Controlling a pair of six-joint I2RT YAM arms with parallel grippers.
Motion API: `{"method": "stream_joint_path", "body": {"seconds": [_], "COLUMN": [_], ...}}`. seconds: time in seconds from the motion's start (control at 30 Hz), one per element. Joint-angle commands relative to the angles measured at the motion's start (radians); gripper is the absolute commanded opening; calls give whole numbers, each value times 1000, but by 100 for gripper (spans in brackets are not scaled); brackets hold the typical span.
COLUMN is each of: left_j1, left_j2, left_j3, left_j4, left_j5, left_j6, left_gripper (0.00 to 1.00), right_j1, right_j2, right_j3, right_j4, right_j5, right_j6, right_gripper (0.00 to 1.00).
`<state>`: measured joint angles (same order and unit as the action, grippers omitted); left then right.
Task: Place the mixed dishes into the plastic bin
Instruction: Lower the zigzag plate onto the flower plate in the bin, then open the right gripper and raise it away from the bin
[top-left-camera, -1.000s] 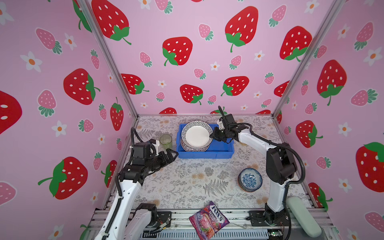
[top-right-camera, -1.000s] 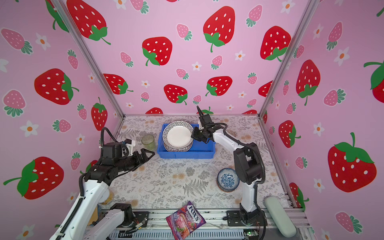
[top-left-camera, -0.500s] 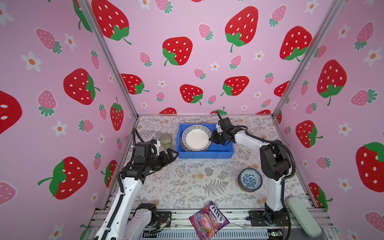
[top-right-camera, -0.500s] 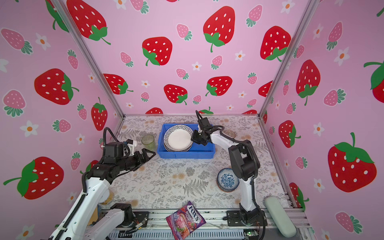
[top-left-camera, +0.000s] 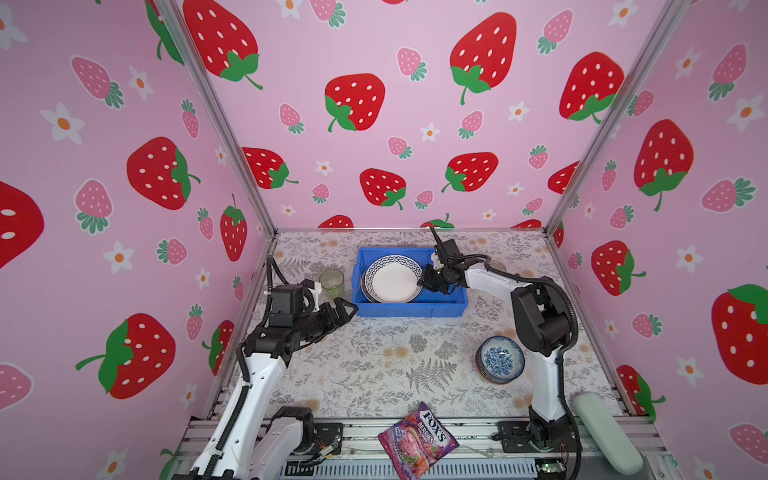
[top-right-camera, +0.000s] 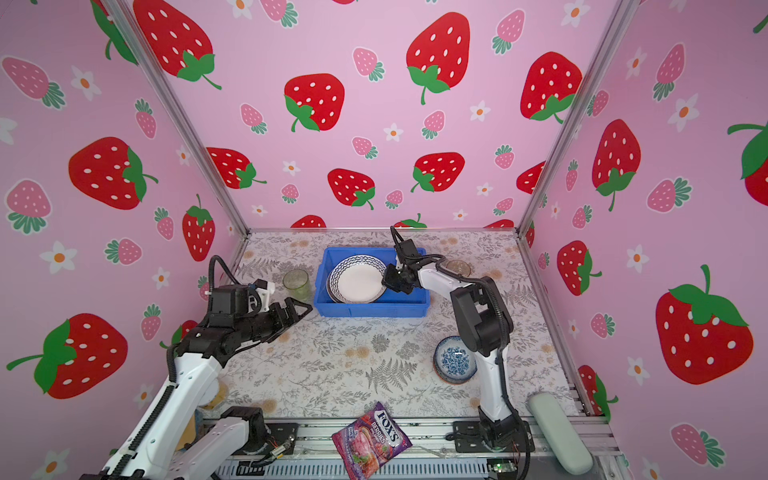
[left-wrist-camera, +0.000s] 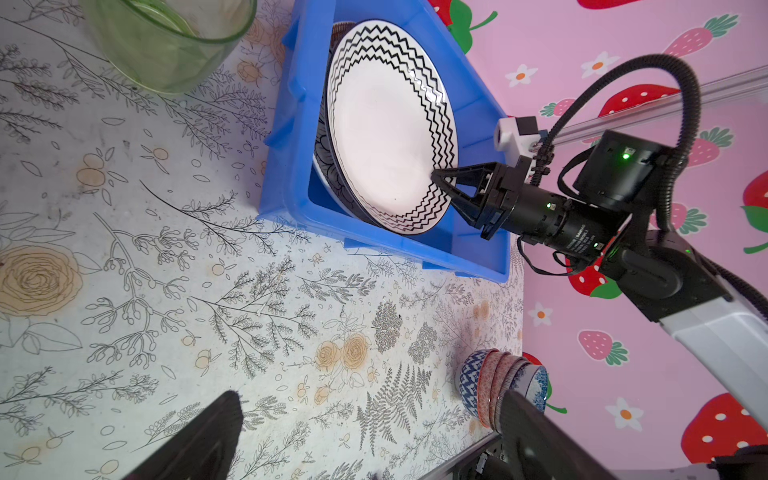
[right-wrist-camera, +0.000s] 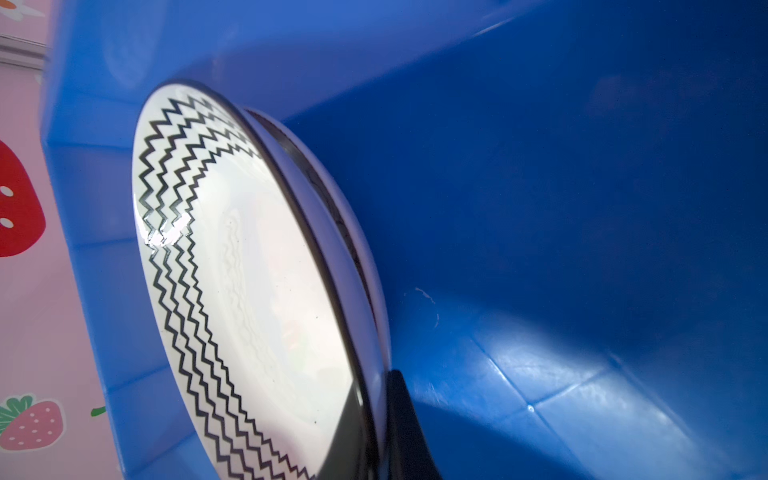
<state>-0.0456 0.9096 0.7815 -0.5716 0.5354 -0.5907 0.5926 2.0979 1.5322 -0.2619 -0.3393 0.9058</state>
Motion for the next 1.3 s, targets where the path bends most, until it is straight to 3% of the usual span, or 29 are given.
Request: {"method": "stream_joint_path", "body": {"seconds": [0.0,0.17,0.3,0.5,0.6,0.7,1.03,1.17,1.27], "left_j1": [7,7,8,8,8,9,6,-18,-89], "left_j2": [2,0,-2,-2,-2,-5,0,1,11], "left_j3": [-7,-11,-15,-20,-21,-18,18,48,72], "left_j4": [15,17,18,23,23,21,-36,-68,-65], "left_j5": [20,22,24,26,29,29,-10,-43,-83], "left_j6": [0,-2,-3,-8,-10,-10,9,18,13], "left_gripper": [99,99,99,99,99,99,99,99,99], "right_j1": [15,23,27,29,29,29,30,30,25], "right_j2": [2,8,3,-15,-31,-55,-239,-344,-424], "right_j3": [48,60,65,68,68,69,73,76,62], "right_j4": [87,80,68,45,22,-11,-120,-227,-331], "right_j5": [-41,-39,-30,-8,16,49,189,252,305], "right_j6": [27,23,16,0,-13,-36,-160,-226,-263], "right_gripper": [4,13,28,40,51,68,100,99,99]}}
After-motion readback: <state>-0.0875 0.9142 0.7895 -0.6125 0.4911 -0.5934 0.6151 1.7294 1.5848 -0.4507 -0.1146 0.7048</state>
